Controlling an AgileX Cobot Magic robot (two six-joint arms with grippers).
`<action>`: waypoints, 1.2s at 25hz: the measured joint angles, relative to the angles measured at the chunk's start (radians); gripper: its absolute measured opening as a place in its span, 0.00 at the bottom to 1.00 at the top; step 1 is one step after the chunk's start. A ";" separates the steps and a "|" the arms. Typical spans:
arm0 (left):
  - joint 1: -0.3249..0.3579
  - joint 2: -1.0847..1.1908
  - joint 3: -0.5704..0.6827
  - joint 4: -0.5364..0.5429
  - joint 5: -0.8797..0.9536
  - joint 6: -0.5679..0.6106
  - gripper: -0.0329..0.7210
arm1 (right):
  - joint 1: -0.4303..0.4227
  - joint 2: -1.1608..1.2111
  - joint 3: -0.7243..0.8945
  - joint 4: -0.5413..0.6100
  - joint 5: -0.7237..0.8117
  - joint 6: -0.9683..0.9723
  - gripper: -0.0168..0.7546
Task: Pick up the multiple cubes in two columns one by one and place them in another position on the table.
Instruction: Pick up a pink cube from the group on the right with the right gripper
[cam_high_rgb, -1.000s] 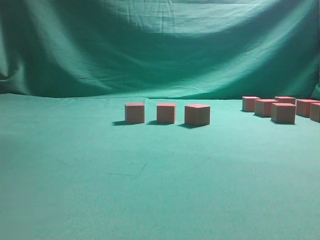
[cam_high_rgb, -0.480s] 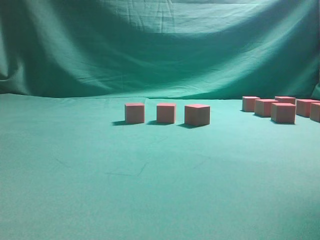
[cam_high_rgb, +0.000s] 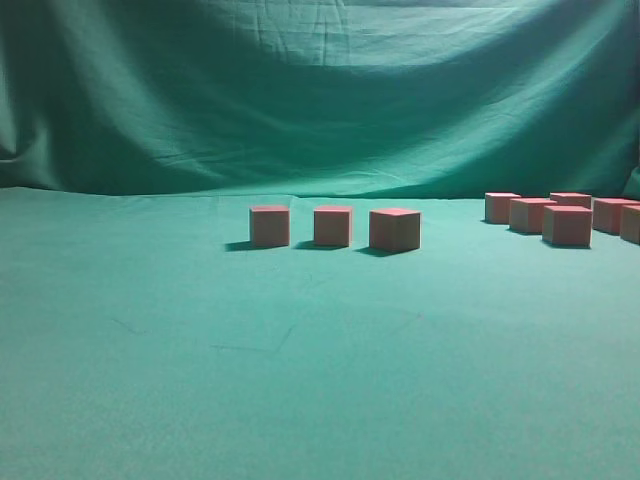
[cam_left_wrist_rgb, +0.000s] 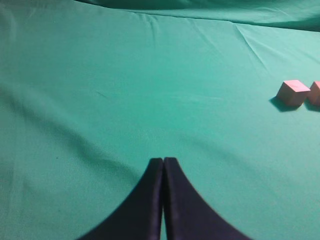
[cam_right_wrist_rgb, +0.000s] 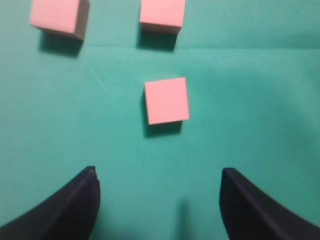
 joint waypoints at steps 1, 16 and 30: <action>0.000 0.000 0.000 0.000 0.000 0.000 0.04 | -0.008 0.019 0.002 -0.001 -0.022 -0.002 0.63; 0.000 0.000 0.000 0.000 0.000 0.000 0.04 | -0.019 0.192 0.004 0.000 -0.222 -0.036 0.55; 0.000 0.000 0.000 0.000 0.000 0.000 0.04 | 0.166 0.188 -0.264 0.137 0.115 -0.110 0.36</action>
